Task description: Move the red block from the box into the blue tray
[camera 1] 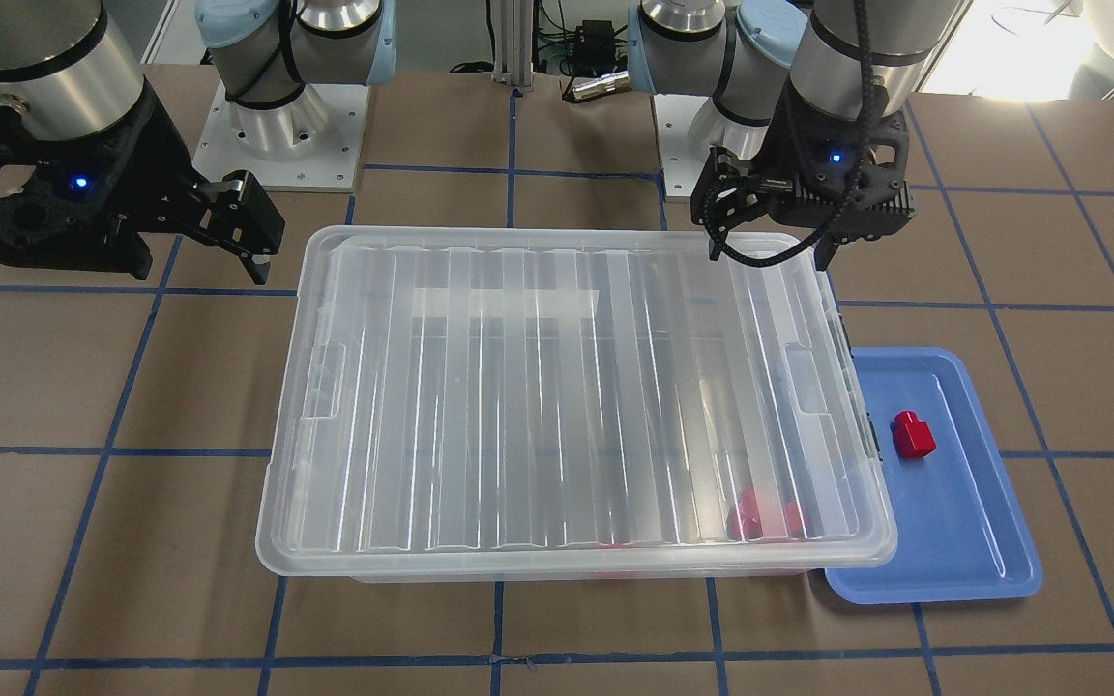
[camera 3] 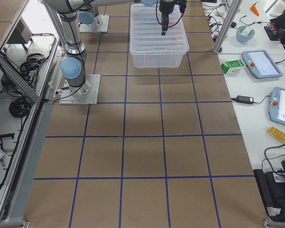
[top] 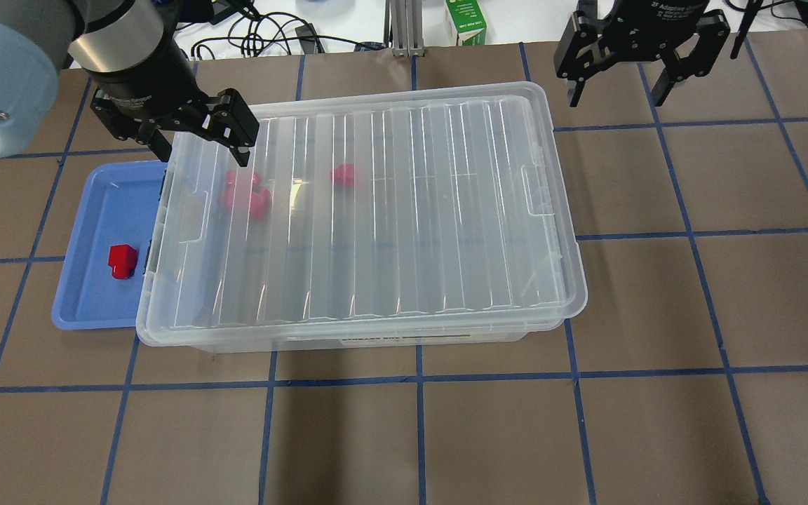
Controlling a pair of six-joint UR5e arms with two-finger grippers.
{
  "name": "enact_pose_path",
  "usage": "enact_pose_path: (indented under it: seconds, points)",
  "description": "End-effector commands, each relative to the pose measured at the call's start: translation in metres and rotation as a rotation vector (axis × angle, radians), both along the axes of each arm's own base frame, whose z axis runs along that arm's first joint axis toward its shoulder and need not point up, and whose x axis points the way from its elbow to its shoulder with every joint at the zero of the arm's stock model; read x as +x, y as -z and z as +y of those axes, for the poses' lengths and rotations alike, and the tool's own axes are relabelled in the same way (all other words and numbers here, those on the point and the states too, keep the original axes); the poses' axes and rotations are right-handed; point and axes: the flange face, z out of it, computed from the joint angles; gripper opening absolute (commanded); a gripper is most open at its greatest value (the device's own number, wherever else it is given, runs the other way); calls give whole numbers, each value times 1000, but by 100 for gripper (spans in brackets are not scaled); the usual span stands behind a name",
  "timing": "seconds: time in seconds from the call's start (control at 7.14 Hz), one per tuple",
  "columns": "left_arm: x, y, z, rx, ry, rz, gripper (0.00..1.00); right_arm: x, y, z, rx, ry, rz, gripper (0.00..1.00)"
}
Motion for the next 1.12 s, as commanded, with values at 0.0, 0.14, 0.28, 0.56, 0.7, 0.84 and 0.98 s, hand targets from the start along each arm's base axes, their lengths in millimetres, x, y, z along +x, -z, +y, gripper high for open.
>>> enact_pose_path:
  seconds: [0.0,0.14,0.28,0.56,0.7,0.84,0.98]
  points:
    - [-2,0,1,-3,3,2,100,0,-2,4,-3,0,-1,100]
    - [-1,3,2,1,4,-5,100,0,0,4,1,-1,-1,100]
    - [-1,4,1,0,4,-3,100,0,1,4,1,-1,-1,100]
    - [-2,3,-1,-8,2,0,100,1,2,4,4,-1,-3,100]
    - [-2,0,0,-9,-1,7,100,1,2,4,6,-3,-3,100]
    - [1,-1,-1,-6,-12,7,100,0,2,4,6,-9,-2,100]
    - [1,-2,-2,-9,-12,5,100,0,2,4,9,-10,0,100]
